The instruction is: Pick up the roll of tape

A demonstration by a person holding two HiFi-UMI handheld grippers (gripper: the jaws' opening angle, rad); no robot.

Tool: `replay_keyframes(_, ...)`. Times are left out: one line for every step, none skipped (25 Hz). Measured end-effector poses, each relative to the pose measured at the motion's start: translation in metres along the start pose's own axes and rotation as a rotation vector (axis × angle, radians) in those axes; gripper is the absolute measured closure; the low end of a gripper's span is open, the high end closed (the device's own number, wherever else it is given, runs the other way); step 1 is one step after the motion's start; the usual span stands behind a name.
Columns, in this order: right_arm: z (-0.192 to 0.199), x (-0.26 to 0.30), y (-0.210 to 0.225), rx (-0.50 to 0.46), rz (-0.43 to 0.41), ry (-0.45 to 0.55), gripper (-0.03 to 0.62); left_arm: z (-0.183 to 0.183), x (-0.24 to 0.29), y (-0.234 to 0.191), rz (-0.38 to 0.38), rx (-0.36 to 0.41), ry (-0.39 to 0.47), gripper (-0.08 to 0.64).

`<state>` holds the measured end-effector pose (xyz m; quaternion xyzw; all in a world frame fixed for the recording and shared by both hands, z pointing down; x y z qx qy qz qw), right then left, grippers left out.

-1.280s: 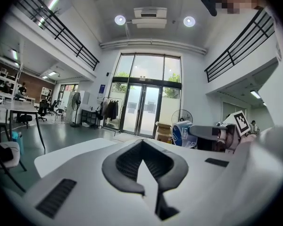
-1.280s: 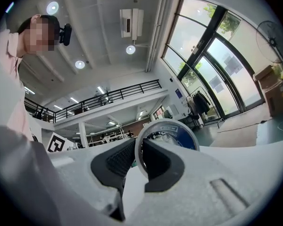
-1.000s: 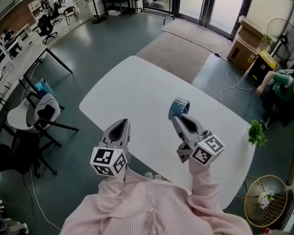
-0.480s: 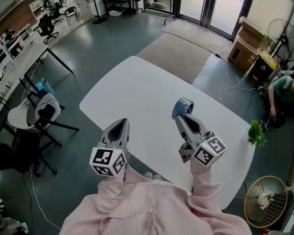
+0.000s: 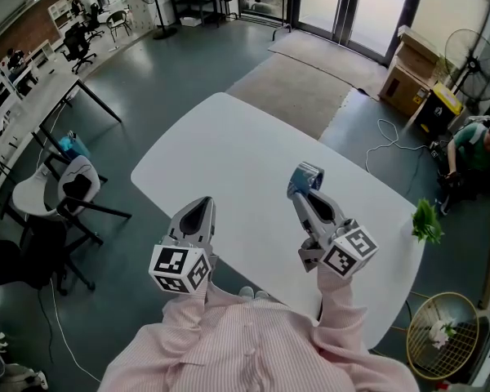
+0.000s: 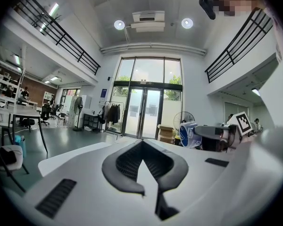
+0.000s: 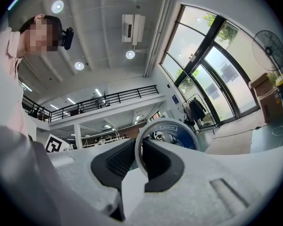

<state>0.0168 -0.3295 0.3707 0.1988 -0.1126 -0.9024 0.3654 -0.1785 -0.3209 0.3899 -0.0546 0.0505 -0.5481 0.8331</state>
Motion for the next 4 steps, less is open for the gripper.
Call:
replay_keyframes(-0.0001,0.0004,-0.0004,0.0,0.001,-0.001,0.54,-0.0003,0.0,-0.0003,0.001,0.0,-0.001,0.559)
replay_keyframes(-0.0003,0.0007,-0.0007,-0.001,0.001,-0.001,0.54,-0.0007,0.0,-0.0005,0.001,0.001,-0.002,0.558)
replay_keyframes(-0.0006,0.0008,-0.0009,-0.001,0.001,-0.002,0.54,-0.001,0.0001,-0.0006,0.001,0.001,-0.003,0.56)
replay_keyframes(-0.001,0.001,-0.0012,-0.001,0.001,-0.003,0.54,-0.0013,0.0001,-0.0006,0.001,0.001,-0.004,0.56)
Point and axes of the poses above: the fingertips, and each gripper's own axes: x forward along the fingers, y to its right, z out of its underside, the point moved 1 cm from there along -x, backward along the fingers, and after that the axes turned 8 degrees about y, right-handed, at the moved point
